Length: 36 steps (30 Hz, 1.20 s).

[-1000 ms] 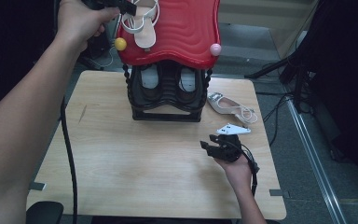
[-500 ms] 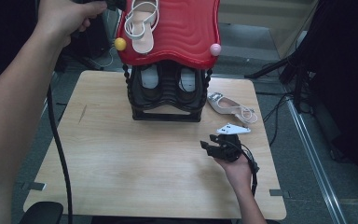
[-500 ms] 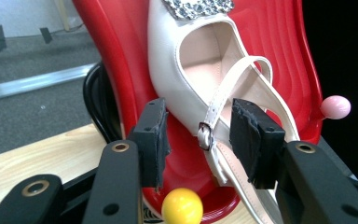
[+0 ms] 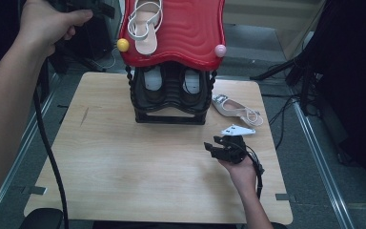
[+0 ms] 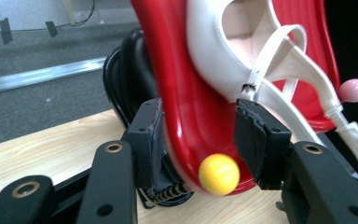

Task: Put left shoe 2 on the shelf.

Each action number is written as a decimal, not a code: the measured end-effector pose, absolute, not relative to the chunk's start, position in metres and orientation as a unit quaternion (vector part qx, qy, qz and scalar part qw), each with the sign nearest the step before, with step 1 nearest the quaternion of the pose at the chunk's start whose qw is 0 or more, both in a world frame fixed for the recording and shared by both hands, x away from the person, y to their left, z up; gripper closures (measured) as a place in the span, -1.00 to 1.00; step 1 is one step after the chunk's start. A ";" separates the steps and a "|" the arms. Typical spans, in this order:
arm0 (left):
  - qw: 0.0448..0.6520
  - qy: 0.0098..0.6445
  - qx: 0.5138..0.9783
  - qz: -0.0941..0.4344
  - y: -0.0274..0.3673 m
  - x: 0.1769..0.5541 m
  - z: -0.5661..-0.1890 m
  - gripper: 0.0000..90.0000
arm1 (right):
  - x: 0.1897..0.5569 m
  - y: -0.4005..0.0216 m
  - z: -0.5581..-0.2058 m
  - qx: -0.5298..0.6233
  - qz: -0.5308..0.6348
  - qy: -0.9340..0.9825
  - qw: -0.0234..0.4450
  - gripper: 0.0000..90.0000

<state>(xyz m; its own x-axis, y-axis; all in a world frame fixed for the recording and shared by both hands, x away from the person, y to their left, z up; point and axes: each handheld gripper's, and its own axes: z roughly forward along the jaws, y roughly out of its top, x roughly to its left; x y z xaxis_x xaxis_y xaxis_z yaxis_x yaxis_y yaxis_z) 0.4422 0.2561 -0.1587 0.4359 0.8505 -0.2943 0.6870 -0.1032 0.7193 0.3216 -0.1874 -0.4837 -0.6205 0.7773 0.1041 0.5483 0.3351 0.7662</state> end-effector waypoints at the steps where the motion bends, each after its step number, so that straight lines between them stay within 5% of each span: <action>1: 0.422 0.521 0.736 0.093 0.258 0.441 -0.161 0.15 | 0.322 -0.187 -0.483 0.414 0.404 0.804 0.140 0.14; 21: 0.414 0.548 0.722 0.078 0.296 0.433 -0.234 0.10 | 0.330 -0.182 -0.482 0.414 0.411 0.802 0.128 0.16; 36: 0.409 0.544 0.730 0.066 0.289 0.419 -0.292 0.06 | 0.331 -0.181 -0.481 0.410 0.412 0.803 0.133 0.15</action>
